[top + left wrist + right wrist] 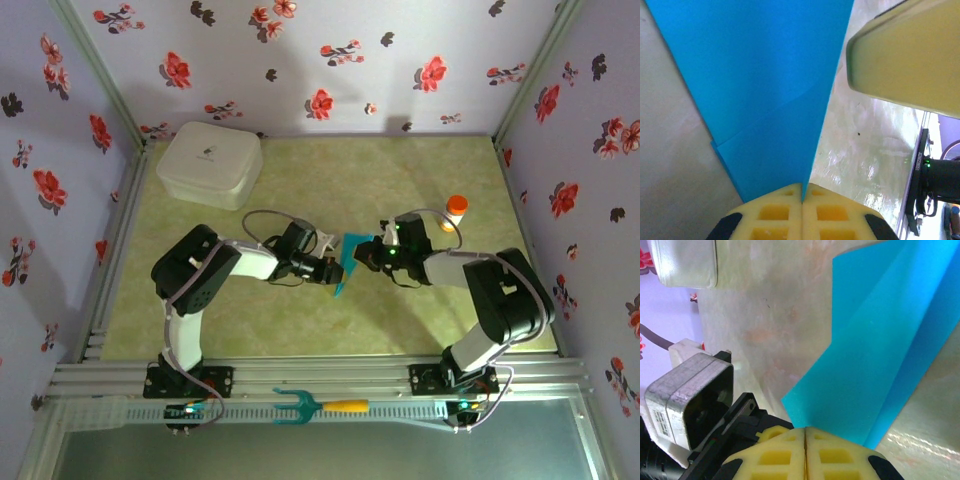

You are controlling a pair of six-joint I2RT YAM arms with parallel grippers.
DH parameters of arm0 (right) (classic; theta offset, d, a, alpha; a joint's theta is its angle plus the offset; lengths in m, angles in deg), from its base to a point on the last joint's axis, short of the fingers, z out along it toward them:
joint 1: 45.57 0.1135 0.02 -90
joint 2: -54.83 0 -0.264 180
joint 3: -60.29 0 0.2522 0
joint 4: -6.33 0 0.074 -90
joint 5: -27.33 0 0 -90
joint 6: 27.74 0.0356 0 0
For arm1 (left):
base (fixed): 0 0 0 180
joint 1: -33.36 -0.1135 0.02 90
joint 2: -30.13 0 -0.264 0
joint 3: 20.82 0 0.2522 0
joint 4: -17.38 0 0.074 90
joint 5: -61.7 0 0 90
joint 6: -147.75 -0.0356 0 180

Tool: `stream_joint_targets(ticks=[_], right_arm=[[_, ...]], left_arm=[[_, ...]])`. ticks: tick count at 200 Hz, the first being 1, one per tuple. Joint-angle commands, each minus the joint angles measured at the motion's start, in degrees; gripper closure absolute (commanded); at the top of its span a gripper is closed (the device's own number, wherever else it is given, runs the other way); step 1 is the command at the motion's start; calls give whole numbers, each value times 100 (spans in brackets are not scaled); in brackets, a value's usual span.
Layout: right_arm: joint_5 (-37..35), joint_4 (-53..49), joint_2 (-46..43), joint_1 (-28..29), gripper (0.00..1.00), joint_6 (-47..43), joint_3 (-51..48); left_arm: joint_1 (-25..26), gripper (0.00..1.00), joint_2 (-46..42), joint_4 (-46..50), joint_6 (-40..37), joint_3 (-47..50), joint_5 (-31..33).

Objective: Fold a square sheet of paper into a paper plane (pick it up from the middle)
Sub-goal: Fold the wing for the fifth time at the center of the table.

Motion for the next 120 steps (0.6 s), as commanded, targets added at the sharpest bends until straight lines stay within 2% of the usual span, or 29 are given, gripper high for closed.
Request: stream_joint_targets(ticks=[1, 61, 120], right_arm=[[244, -31, 184, -15, 91, -260, 271], [321, -171, 531, -15, 90, -360, 505], [280, -90, 371, -77, 91, -338, 278]], left_arm=[[-44, 100, 157, 62, 133, -49, 0], [-53, 100, 207, 278, 228, -94, 114], [-75, 100, 172, 205, 334, -1, 204]])
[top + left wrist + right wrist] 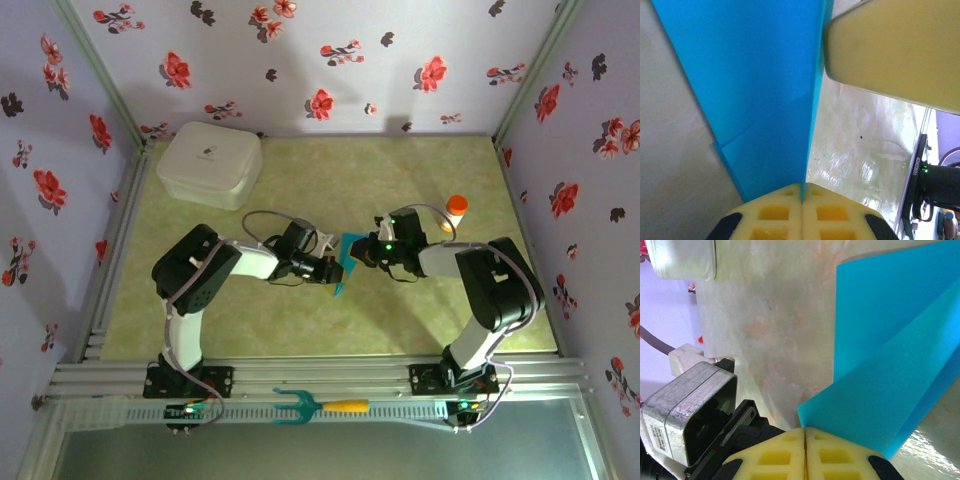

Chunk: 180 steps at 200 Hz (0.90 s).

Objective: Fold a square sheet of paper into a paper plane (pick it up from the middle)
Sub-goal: Fold the wing for the fifth time at the center of the table.

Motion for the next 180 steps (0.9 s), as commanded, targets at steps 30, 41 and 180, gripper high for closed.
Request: stream_joint_targets(ticks=[30, 41, 180], right_arm=[[183, 90, 140, -67, 91, -54, 1], [185, 68, 193, -71, 92, -86, 40], [385, -46, 725, -124, 92, -231, 496]], left_arm=[[-87, 100, 138, 95, 207, 94, 221], [-89, 100, 140, 65, 246, 109, 237], [-150, 100, 156, 8, 596, 283, 513]])
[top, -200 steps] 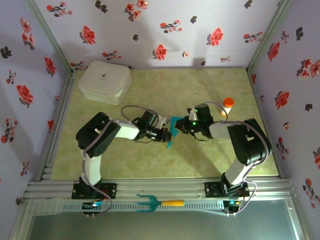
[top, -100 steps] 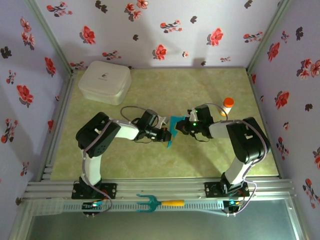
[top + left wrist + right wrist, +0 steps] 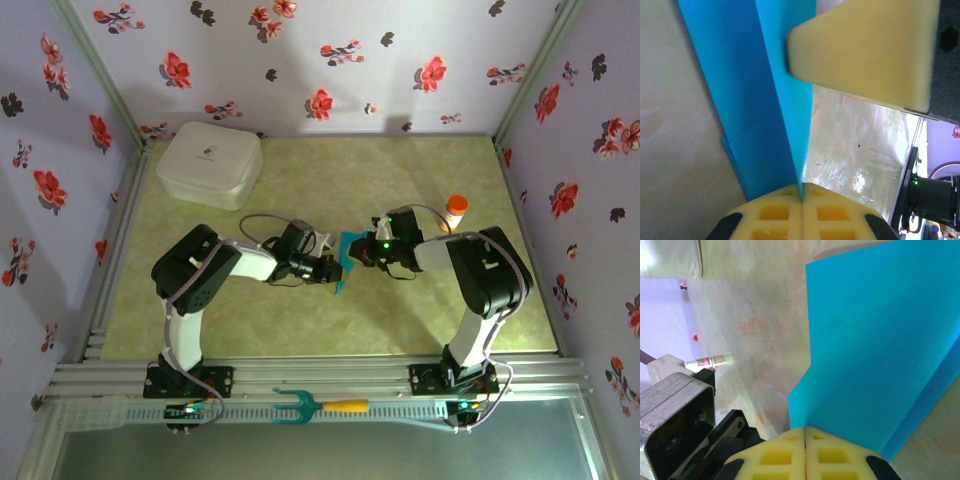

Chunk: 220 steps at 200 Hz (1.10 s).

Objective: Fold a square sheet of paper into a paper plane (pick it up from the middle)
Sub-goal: Fold the wing for the fifth time at the center of the table.

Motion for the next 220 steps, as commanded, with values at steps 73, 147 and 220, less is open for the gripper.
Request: stream_joint_targets(ticks=[73, 147, 220], right_arm=[[169, -35, 297, -115, 92, -198, 276], [49, -256, 484, -124, 92, -281, 385], [-392, -1154, 786, -124, 92, -576, 609]], left_arm=[[-154, 100, 184, 492, 105, 106, 469], [-161, 100, 219, 615, 123, 67, 497], [-162, 100, 173, 704, 73, 65, 546]])
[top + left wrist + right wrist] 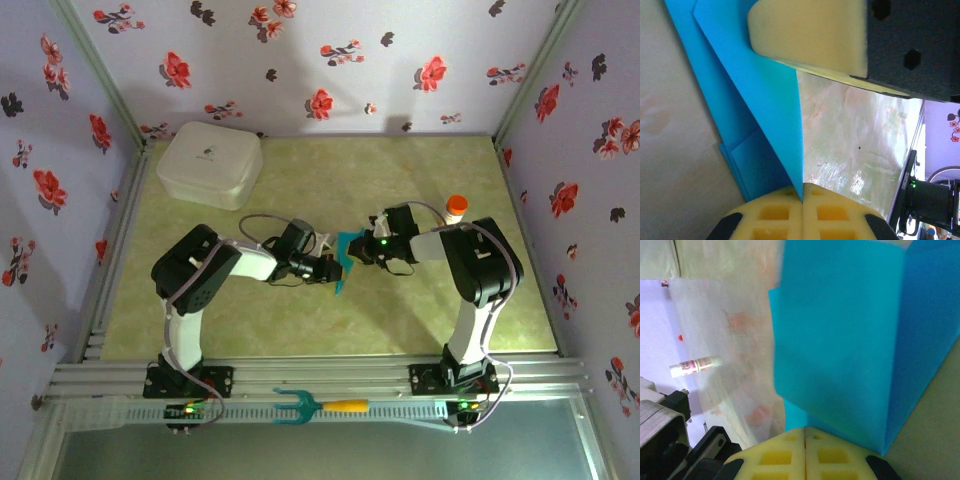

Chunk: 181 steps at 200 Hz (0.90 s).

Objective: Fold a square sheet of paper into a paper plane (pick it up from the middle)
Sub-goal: Fold the wing for the fifth time at the center of the table.

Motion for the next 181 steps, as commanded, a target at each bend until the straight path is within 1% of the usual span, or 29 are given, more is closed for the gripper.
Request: stream_joint_targets(ticks=[1, 3, 11, 26, 34, 45, 57, 72, 94, 116, 146, 167, 181], right_arm=[[-421, -565, 250, -52, 92, -219, 76], [-435, -574, 259, -52, 92, -220, 76], [-456, -585, 272, -52, 92, -212, 76], [-492, -657, 287, -48, 92, -208, 94], [-501, -656, 286, -52, 92, -203, 94], [-490, -639, 288, -52, 92, -192, 85], [-472, -640, 289, -48, 92, -177, 94], [-497, -668, 271, -52, 92, -159, 85], [-454, -559, 258, -43, 92, -85, 34], [-408, -461, 245, -43, 92, -38, -2], [-343, -304, 211, -43, 92, 41, -54], [-335, -278, 207, -43, 92, 55, -65], [-334, -265, 201, -36, 92, 68, -72]], left_arm=[[-153, 100, 172, 649, -24, 83, 508], [-159, 100, 169, 643, -18, 91, 516], [-156, 94, 149, 622, -24, 112, 520], [-151, 93, 87, 650, -58, 115, 495], [-151, 89, 53, 693, -81, 106, 490], [-137, 89, -2, 717, -111, 97, 457], [-126, 86, -87, 753, -148, 80, 424], [-99, 84, -231, 893, -258, 36, 446], [-84, 77, -295, 1055, -328, -77, 446], [-108, 76, -243, 1095, -291, -263, 457], [-184, 72, -117, 1114, -170, -455, 547], [-252, 72, -67, 991, -71, -535, 556], [-274, 72, 38, 961, -50, -639, 443]])
